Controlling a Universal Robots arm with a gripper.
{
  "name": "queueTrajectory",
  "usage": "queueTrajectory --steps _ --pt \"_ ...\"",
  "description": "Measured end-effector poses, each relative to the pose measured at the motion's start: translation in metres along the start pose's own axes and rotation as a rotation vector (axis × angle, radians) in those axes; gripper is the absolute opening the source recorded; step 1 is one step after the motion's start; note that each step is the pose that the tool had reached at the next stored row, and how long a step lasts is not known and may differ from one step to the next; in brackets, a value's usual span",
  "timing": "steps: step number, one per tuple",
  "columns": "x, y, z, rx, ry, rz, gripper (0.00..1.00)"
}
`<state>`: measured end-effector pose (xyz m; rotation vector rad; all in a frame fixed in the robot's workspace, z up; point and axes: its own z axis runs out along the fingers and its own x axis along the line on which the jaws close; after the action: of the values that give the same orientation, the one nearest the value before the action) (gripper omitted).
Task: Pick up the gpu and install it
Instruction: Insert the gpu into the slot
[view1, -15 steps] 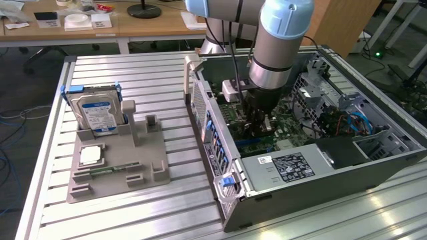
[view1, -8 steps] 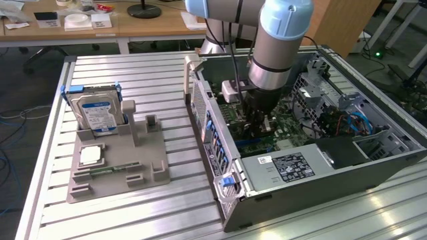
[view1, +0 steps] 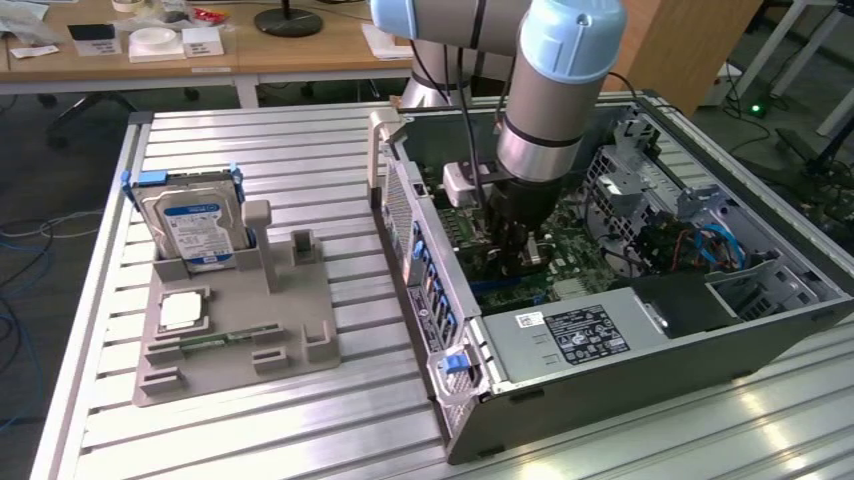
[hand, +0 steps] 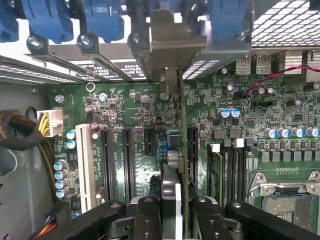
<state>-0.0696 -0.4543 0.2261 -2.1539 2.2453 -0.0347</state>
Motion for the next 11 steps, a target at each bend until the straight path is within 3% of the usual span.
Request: queueTrajectory --steps 11 --pt "0.0000 -0.0001 -0.0023 -0.0001 -0.0009 0.000 0.28"
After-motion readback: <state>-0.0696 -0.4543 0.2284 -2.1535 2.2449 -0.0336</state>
